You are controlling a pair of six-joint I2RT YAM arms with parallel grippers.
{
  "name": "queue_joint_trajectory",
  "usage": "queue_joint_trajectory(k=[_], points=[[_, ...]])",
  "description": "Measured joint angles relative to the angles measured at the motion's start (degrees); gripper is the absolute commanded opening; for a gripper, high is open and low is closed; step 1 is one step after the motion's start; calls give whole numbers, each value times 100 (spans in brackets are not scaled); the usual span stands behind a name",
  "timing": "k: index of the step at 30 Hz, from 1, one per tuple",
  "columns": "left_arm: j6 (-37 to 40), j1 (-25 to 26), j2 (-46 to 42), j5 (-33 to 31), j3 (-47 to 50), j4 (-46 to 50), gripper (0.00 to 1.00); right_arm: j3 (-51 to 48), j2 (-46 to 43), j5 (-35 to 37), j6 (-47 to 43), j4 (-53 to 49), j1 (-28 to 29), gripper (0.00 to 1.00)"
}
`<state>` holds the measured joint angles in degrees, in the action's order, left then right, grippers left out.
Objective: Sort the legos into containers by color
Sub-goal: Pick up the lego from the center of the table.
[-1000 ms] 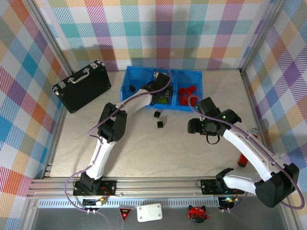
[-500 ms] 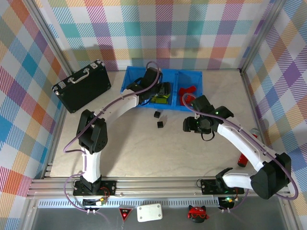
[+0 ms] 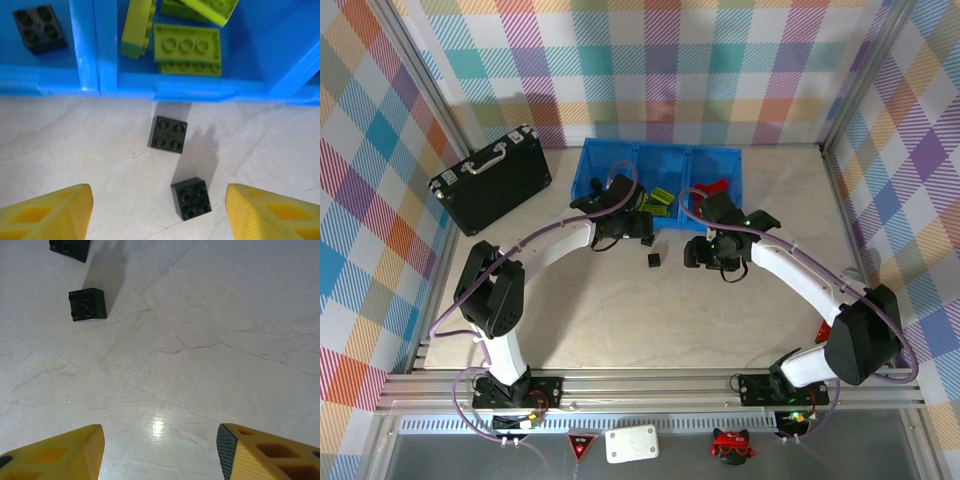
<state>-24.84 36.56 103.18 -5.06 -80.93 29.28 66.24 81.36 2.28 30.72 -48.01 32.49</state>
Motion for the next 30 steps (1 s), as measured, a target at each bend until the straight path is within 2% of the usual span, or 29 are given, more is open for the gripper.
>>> queue_joint_trajectory(k=[15,30], points=[[350,92,1458,13,-671,251,63,-111,-195,26,0,-9,11,63],[518,125,2122,118,-1377,361,55,-168,-210,28,-2,-9,11,63]])
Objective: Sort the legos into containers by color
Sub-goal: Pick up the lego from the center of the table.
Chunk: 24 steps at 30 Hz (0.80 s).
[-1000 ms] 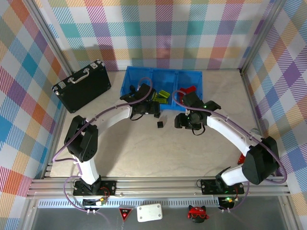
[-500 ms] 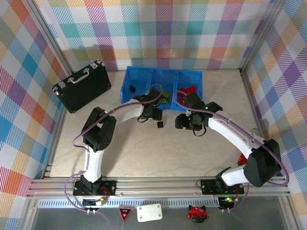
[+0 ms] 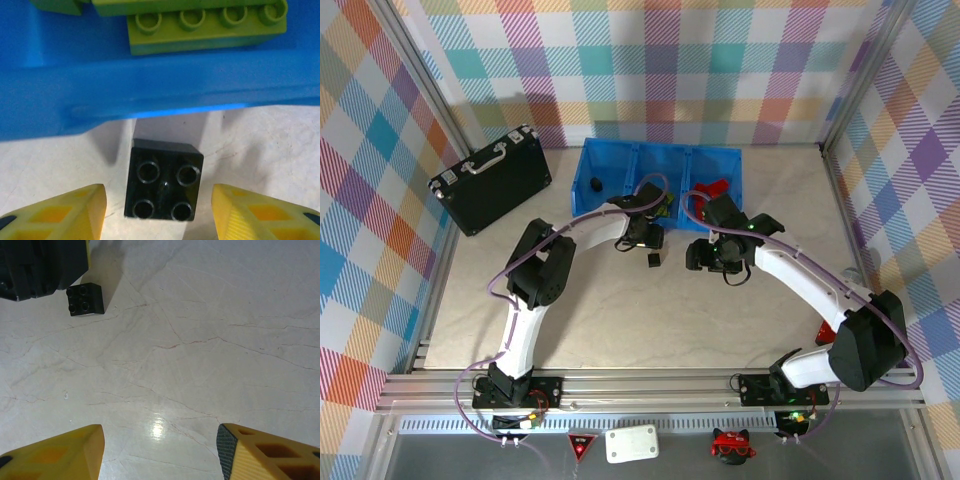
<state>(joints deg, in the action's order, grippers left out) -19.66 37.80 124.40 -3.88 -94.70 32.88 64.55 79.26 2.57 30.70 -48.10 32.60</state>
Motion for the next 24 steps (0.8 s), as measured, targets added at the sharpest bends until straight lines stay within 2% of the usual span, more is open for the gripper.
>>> queue_joint_trajectory(k=[12,20,24], points=[[68,0,122,28,-114,4,36,-7,-4,42,2,-101,0,62],[105,7,70,15,-109,35,33,-7,-4,42,0,-101,0,62],[107,7,-321,-59,81,114,33,-7,-4,42,0,-101,0,62]])
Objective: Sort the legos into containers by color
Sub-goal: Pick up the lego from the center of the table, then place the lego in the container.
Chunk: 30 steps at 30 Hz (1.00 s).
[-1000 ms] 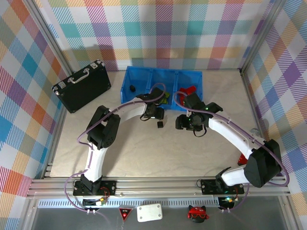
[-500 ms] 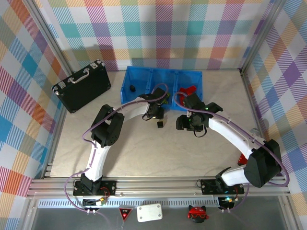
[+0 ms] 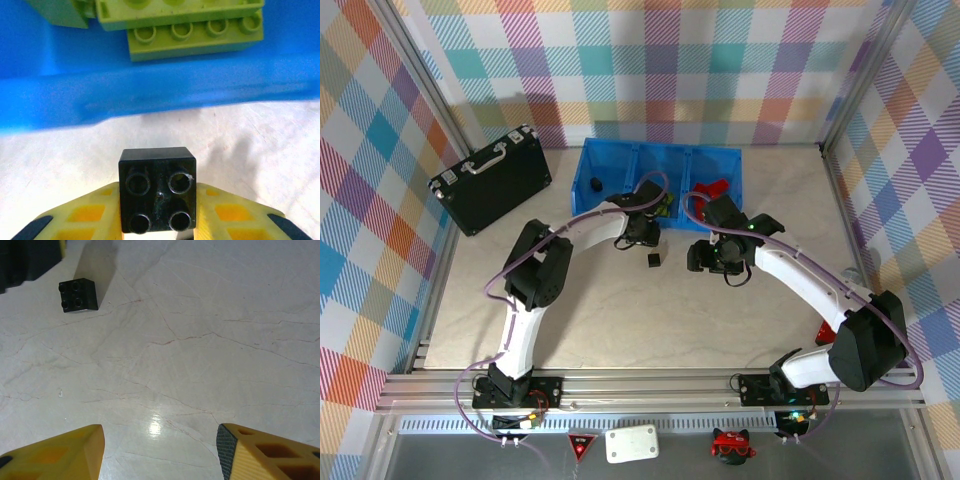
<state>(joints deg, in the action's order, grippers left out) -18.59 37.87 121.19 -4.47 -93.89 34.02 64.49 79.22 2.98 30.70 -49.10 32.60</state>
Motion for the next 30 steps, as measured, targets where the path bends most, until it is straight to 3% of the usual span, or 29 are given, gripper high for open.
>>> queue_joint_trajectory(k=[10,15,22,30], points=[[26,-162,-1464,-372,190,236,32,0,2,-4,-2,11,0,62],[90,-595,-1646,-420,184,334,32,0,20,-7,-4,22,0,63],[356,-1207,-1161,-420,-367,553,32,-7,17,-7,-4,22,0,62],[629,-1528,229,-463,-1539,678,32,-199,-33,-2,0,9,0,62]])
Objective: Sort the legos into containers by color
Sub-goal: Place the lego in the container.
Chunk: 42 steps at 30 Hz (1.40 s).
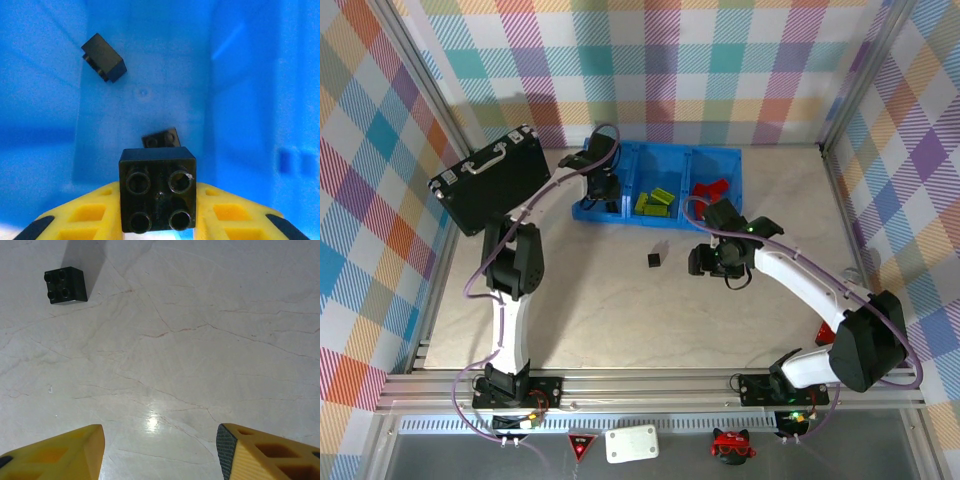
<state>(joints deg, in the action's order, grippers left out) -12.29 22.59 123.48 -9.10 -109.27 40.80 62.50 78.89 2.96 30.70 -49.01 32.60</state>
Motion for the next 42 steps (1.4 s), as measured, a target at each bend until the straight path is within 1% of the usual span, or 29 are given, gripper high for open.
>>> queue_joint_trajectory(k=[5,11,14,19,25,27,31,33,36,42], points=[[66,-79,813,-249,-809,330,32,-66,-153,22,17,-7,0,62],[129,-129,922,-450,-883,603,32,-229,-293,66,22,-11,0,62],[129,-136,890,-476,-645,557,32,-251,-293,63,22,-9,0,62],[101,-136,719,-496,81,367,32,-251,-293,37,22,-2,0,62],[72,-136,247,-496,649,361,32,-251,-284,-9,20,13,0,62],[31,-136,50,-496,776,361,35,-251,-282,-11,22,13,0,62],[-42,-136,-127,-501,763,299,46,-251,-229,-48,20,20,0,62],[-46,-136,-103,-487,647,299,53,-251,-186,-52,20,17,0,62],[-31,-131,-31,-514,437,295,55,-251,-181,-48,20,15,0,62],[-33,-131,-24,-496,400,275,54,-251,-186,-46,20,13,0,62]])
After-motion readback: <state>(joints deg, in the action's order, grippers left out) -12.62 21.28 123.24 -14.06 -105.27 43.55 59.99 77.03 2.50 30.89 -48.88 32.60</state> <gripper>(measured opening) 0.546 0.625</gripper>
